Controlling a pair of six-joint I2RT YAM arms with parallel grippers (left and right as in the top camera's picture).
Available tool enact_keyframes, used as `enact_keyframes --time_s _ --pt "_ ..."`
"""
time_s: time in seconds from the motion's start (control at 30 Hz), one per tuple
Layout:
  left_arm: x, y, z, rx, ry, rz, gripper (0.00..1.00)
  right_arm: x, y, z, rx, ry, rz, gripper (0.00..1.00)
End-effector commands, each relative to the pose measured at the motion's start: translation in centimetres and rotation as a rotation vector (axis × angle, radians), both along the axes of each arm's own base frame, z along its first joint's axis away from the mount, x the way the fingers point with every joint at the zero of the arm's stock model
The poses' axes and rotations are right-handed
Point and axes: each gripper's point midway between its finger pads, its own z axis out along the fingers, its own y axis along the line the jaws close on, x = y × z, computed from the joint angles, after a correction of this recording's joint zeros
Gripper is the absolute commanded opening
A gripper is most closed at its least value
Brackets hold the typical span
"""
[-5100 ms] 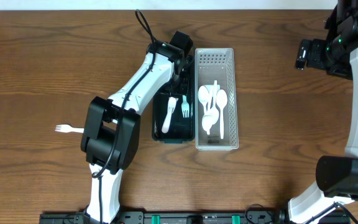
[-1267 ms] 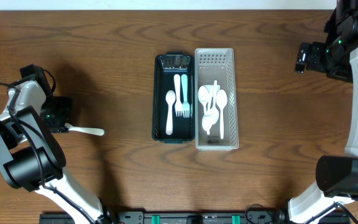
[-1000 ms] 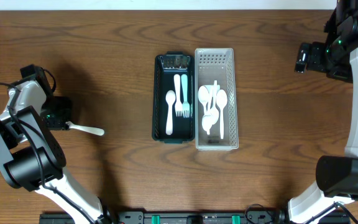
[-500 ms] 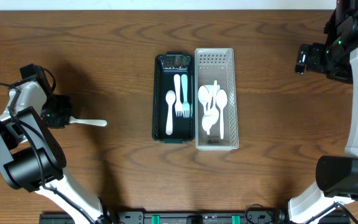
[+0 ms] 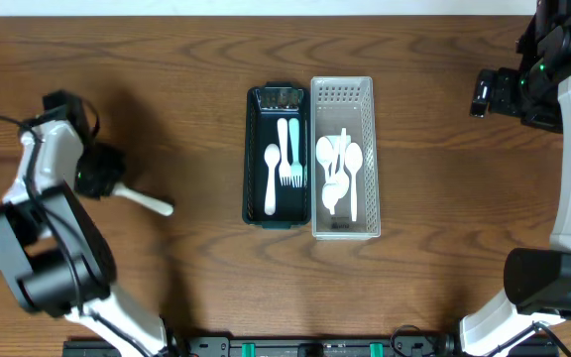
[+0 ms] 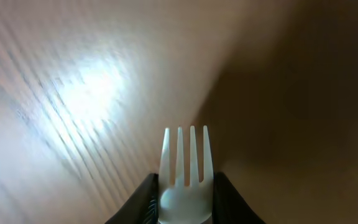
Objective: Pack container
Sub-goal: 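Carry the fork into the black basket and release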
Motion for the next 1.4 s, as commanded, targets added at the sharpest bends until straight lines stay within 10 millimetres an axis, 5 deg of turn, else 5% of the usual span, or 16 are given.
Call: enact_keyframes --time_s 0.0,0.17,0.27,0.43,0.57,0.77,0.93,1.07,1.17,1.37 --pt "3.4 -3.7 8.2 0.102 -0.192 -0.304 0.06 0.1 -0.6 -0.2 -0.01 0.003 -0.028 0.99" --pt "4.9 -12.7 14.2 0.164 -0.328 -0.711 0.06 0.1 -0.6 -0.2 -0.01 0.0 -0.027 0.99" --pt "5.1 -18.0 15.7 0.176 -0.383 -0.902 0.06 0.1 -0.6 -0.2 -0.01 0.0 -0.027 0.99" --pt "5.1 -25.1 15.0 0.165 -0.424 -1.112 0.06 0.1 -0.6 -0.2 -0.007 0.0 -0.027 0.99" --pt "5.2 -28.7 12.9 0.145 -0.405 -1.196 0.06 0.1 -0.6 -0.2 -0.007 0.001 -0.027 0.99" --pt "5.4 -31.5 8.2 0.119 -0.316 -1.261 0.06 0.1 -0.6 -0.2 -0.007 0.001 -0.027 0.99" --pt "5.6 -31.8 4.6 0.105 -0.232 -1.272 0.07 -0.1 -0.5 -0.3 -0.006 0.011 -0.026 0.99" --pt "5.5 -31.7 2.7 0.098 -0.183 -1.278 0.28 -0.4 -0.5 -0.3 -0.005 0.02 -0.026 0.99" --pt "5.6 -31.7 3.4 0.121 -0.196 -1.336 0.49 -0.3 -0.5 -0.3 -0.006 0.019 -0.026 0.99" --pt "6.4 -30.6 9.1 0.244 -0.274 -1.395 0.62 0.5 -0.6 -0.1 -0.017 -0.01 0.008 0.99"
